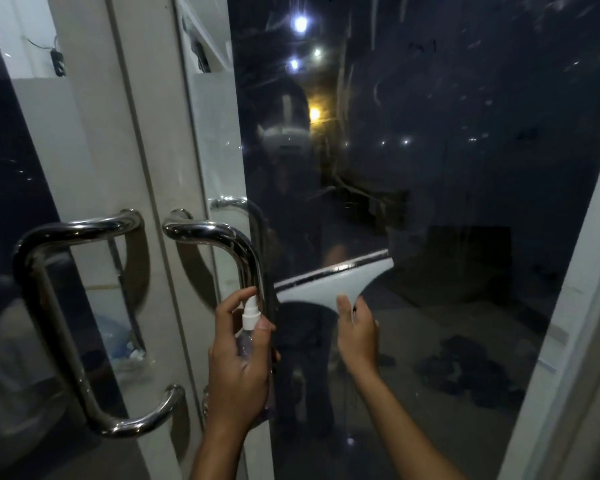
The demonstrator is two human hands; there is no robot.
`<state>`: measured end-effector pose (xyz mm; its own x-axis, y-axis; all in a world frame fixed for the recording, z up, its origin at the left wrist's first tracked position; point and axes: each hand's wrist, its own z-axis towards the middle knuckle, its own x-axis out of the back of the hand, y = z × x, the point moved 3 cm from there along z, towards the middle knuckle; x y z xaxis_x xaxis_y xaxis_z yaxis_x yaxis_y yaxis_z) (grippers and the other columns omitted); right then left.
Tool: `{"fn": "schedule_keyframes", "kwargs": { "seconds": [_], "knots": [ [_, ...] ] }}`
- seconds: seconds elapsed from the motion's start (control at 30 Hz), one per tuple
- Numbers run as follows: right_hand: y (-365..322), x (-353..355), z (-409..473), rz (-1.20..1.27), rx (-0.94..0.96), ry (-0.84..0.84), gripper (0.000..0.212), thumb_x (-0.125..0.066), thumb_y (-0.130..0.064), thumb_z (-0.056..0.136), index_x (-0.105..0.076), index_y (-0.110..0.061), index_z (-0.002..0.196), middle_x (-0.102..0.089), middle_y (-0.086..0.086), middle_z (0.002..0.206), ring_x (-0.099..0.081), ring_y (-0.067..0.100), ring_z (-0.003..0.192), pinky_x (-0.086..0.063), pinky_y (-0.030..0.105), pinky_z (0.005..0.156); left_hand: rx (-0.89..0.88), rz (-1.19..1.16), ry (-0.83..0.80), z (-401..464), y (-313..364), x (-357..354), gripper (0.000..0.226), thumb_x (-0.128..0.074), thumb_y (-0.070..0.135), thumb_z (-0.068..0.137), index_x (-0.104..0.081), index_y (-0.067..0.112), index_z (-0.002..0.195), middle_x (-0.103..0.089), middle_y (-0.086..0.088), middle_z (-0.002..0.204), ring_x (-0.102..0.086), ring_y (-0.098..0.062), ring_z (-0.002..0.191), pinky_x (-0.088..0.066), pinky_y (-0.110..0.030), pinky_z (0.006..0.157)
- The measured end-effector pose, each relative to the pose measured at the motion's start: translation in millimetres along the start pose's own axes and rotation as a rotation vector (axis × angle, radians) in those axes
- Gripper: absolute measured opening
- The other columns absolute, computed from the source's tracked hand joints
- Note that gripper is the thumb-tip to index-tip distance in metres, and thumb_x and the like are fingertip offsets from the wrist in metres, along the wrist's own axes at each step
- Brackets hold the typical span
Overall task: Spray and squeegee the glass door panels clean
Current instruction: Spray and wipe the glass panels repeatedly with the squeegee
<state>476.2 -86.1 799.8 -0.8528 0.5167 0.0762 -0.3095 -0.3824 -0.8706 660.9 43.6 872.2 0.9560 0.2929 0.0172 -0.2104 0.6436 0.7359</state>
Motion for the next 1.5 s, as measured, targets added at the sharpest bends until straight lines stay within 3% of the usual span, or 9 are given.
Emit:
{"fn": "schedule_keyframes", "kwargs": {
  "seconds": [0.17,0.3,0.4,0.6,0.87,1.13,1.23,1.33,1.5],
  "knots": [
    [-8,0,16,-0.006,0.008,0.011,0.039,-0.043,-0.055,0.1,-0.064,-0.022,0.1,-0.071,-0.007,0.092,-0.066,0.014,0.09,-0.054,0.037,0.081,0.006,0.01,-0.047,-1,-7,-6,0.035,-0.053,0.032,0.094,-0.048,0.049,0.124,-0.066,0.005,0.093,-0.067,-0.02,0.075,-0.06,-0.048,0.065],
    [36,6,-12,-0.034,-0.051,0.051,0.061,-0.037,-0.07,0.093,-0.064,-0.015,0.096,-0.07,-0.003,0.086,-0.066,0.02,0.086,-0.054,0.045,0.081,-0.018,-0.008,-0.055,4,-4,-13,0.035,-0.053,0.031,0.094,-0.049,0.047,0.125,-0.067,0.0,0.091,-0.067,-0.023,0.07,-0.06,-0.036,0.061],
    [8,1,0,0.033,-0.058,0.052,0.041,-0.044,-0.054,0.099,-0.066,-0.019,0.099,-0.072,-0.004,0.091,-0.067,0.018,0.089,-0.055,0.041,0.082,-0.023,-0.025,-0.042,9,-1,-17,0.035,-0.052,0.029,0.094,-0.05,0.04,0.128,-0.066,0.003,0.092,-0.066,-0.02,0.073,-0.056,-0.024,0.063],
    [-29,1,29,0.06,-0.003,0.049,0.044,-0.044,-0.051,0.1,-0.06,-0.012,0.088,-0.065,0.005,0.075,-0.064,0.018,0.074,-0.05,0.037,0.07,-0.019,-0.004,-0.051,9,-4,-23,0.036,-0.053,0.031,0.095,-0.048,0.041,0.129,-0.066,0.002,0.093,-0.066,-0.023,0.065,-0.058,-0.05,0.059],
    [-4,0,-7,0.048,-0.056,-0.031,0.029,-0.048,-0.046,0.099,-0.063,-0.023,0.09,-0.068,-0.01,0.08,-0.063,-0.005,0.076,-0.044,0.02,0.066,-0.017,-0.023,-0.032,11,-5,-18,0.035,-0.053,0.033,0.095,-0.05,0.043,0.128,-0.064,0.001,0.09,-0.066,-0.021,0.068,-0.059,-0.04,0.06],
    [-7,-3,5,0.012,-0.007,-0.157,0.029,-0.05,-0.044,0.1,-0.066,-0.023,0.112,-0.07,-0.011,0.099,-0.066,0.005,0.096,-0.046,0.005,0.074,-0.015,-0.005,-0.049,5,-10,-24,0.036,-0.052,0.033,0.094,-0.048,0.044,0.128,-0.065,0.001,0.089,-0.065,-0.021,0.063,-0.058,-0.048,0.059],
    [30,17,-25,-0.119,0.003,-0.157,0.05,-0.041,-0.07,0.092,-0.065,-0.028,0.104,-0.07,-0.02,0.092,-0.065,-0.004,0.091,-0.051,0.02,0.076,-0.016,-0.008,-0.043,3,-10,-22,0.035,-0.053,0.034,0.094,-0.048,0.043,0.128,-0.065,0.002,0.087,-0.064,-0.021,0.062,-0.058,-0.047,0.06],
    [13,19,-10,-0.198,0.076,-0.167,0.044,-0.043,-0.06,0.095,-0.065,-0.027,0.112,-0.067,-0.021,0.092,-0.067,0.007,0.092,-0.043,0.015,0.069,-0.003,-0.021,-0.027,1,-11,-20,0.034,-0.053,0.034,0.093,-0.049,0.048,0.124,-0.065,0.0,0.087,-0.064,-0.021,0.063,-0.058,-0.041,0.059],
    [-14,14,29,-0.467,0.246,-0.246,0.069,-0.029,-0.077,0.089,-0.06,-0.022,0.118,-0.073,0.009,0.099,-0.067,0.034,0.094,-0.051,0.041,0.07,0.036,-0.025,-0.014,-8,-16,-23,0.028,-0.054,0.038,0.097,-0.05,0.048,0.123,-0.065,0.002,0.086,-0.064,-0.023,0.064,-0.058,-0.05,0.06]
  ]
}}
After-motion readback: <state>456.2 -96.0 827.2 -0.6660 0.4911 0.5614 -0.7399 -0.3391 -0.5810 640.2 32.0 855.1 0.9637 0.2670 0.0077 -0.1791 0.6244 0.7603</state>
